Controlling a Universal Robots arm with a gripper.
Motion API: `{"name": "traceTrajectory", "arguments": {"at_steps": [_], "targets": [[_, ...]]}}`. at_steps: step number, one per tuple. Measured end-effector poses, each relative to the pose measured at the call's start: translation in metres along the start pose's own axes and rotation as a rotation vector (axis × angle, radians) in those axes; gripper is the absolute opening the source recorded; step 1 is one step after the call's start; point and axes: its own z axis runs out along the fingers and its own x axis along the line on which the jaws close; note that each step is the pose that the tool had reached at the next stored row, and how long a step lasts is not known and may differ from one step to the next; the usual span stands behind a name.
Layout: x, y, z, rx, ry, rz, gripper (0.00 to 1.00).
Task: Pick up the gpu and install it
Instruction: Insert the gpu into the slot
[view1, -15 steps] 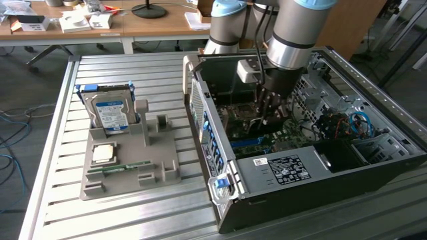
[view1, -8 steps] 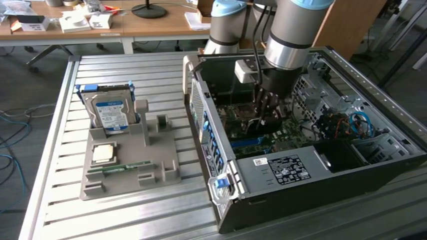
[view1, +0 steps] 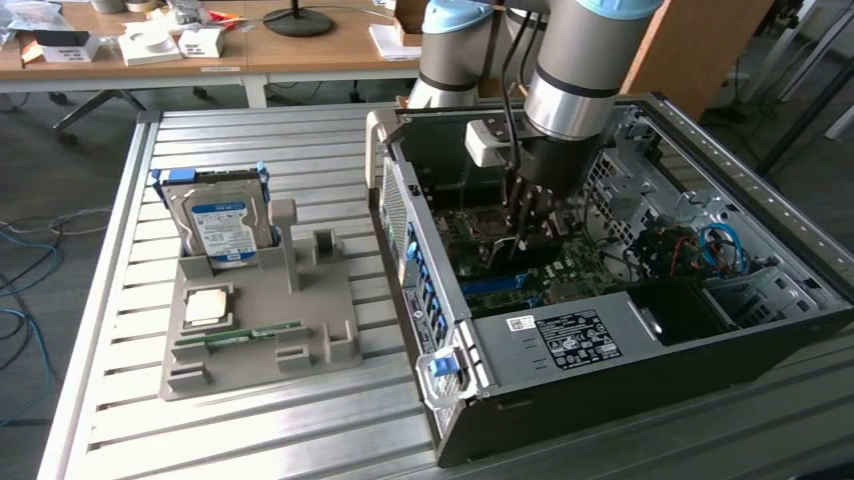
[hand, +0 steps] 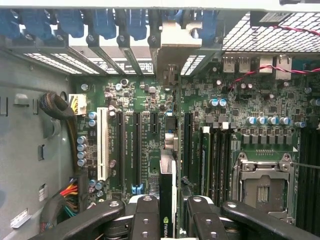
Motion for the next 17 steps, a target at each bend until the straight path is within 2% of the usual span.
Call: {"name": "traceTrajectory", "arguments": {"at_steps": [17], "targets": [[-0.0003, 0.0034, 0.0024, 0.0004, 0.0, 0.0, 0.26]]}}
